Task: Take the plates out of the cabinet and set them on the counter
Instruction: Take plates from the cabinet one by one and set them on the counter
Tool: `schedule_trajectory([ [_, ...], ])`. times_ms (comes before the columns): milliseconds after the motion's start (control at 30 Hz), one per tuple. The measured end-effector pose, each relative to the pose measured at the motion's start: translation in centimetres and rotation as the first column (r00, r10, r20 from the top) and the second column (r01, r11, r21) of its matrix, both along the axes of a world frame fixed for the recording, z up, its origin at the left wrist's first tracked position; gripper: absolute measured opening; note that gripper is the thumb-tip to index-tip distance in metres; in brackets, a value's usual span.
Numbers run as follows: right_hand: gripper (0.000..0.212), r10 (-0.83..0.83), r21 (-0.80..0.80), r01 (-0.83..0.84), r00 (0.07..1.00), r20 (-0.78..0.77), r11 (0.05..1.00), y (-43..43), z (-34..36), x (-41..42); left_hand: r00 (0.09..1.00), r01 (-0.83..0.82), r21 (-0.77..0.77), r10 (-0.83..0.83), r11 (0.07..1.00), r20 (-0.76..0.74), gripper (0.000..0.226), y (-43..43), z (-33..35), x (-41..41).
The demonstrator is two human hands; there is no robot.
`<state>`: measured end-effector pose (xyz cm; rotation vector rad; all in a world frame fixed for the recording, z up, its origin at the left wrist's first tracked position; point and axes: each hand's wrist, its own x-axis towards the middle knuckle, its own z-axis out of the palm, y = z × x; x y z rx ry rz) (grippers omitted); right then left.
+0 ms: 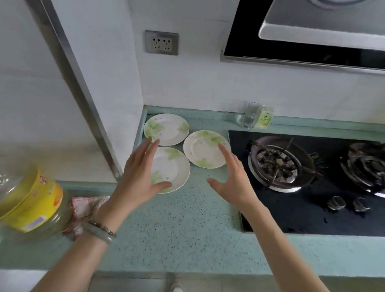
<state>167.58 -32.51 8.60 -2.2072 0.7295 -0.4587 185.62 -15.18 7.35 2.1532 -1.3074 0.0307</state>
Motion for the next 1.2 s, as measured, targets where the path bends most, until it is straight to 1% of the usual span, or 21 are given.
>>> schedule_trajectory([
  [100,0.093,-0.055,-0.067,0.054,0.998,-0.007,0.996,2.8,1.7,-4.4,0.992,0.112,-0.029,-0.11,0.993,0.068,0.11,1.0,1.8,-3.5],
  [200,0.094,-0.141,-0.072,0.142,0.99,0.01,0.987,5.8,2.6,-9.8,0.969,0.246,-0.033,-0.245,0.969,0.038,0.108,1.9,2.0,-7.6],
  [300,0.093,-0.243,-0.07,0.244,0.97,0.026,0.967,8.5,3.1,-15.9,0.918,0.392,-0.001,-0.392,0.92,0.059,0.106,1.9,1.9,-12.2],
  [367,0.092,-0.343,-0.064,0.343,0.939,0.01,0.937,10.1,3.4,-20.9,0.866,0.493,0.03,-0.494,0.869,0.082,0.103,1.1,2.0,-16.2],
  [400,0.091,-0.368,-0.065,0.367,0.93,-0.002,0.928,10.5,3.4,-22.1,0.852,0.514,0.041,-0.516,0.857,0.087,0.101,1.1,1.9,-17.2],
  [500,0.088,-0.532,-0.067,0.53,0.846,-0.018,0.845,12.4,3.7,-29.1,0.751,0.649,0.043,-0.649,0.759,0.125,0.09,-0.4,2.4,-23.2],
  [567,0.086,-0.625,-0.052,0.624,0.78,-0.006,0.779,13.7,3.6,-33.6,0.679,0.724,0.055,-0.724,0.688,0.119,0.086,-1.5,2.4,-27.4],
  [700,0.086,-0.749,-0.049,0.749,0.662,0.007,0.661,16.3,2.9,-42.6,0.545,0.835,0.049,-0.836,0.548,0.059,0.089,-3.9,2.1,-36.5],
  [767,0.086,-0.812,-0.052,0.811,0.584,0.017,0.582,17.4,2.3,-48.1,0.47,0.882,0.026,-0.883,0.47,0.021,0.092,-5.3,1.8,-42.5],
  [833,0.087,-0.849,-0.032,0.85,0.527,0.027,0.526,17.9,2.1,-52.1,0.424,0.906,-0.013,-0.906,0.424,-0.014,0.094,-6.3,2.0,-47.2],
  [900,0.088,-0.883,-0.015,0.884,0.467,0.035,0.467,18.3,1.9,-57.4,0.364,0.93,-0.043,-0.931,0.364,-0.017,0.096,-7.2,2.0,-53.2],
  [1033,0.09,-0.925,0.009,0.926,0.375,0.055,0.376,18.8,2.1,-67.5,0.301,0.948,-0.089,-0.952,0.305,-0.048,0.098,-8.7,2.3,-64.5],
  [1100,0.089,-0.939,0.05,0.94,0.333,0.084,0.338,19.2,2.4,-71.9,0.272,0.949,-0.133,-0.957,0.284,-0.1,0.1,-9.2,2.0,-69.1],
  [1200,0.086,-0.954,0.141,0.946,0.274,0.124,0.29,19.6,2.6,-77.6,0.225,0.942,-0.176,-0.928,0.285,-0.298,0.106,-9.8,1.6,-75.0],
])
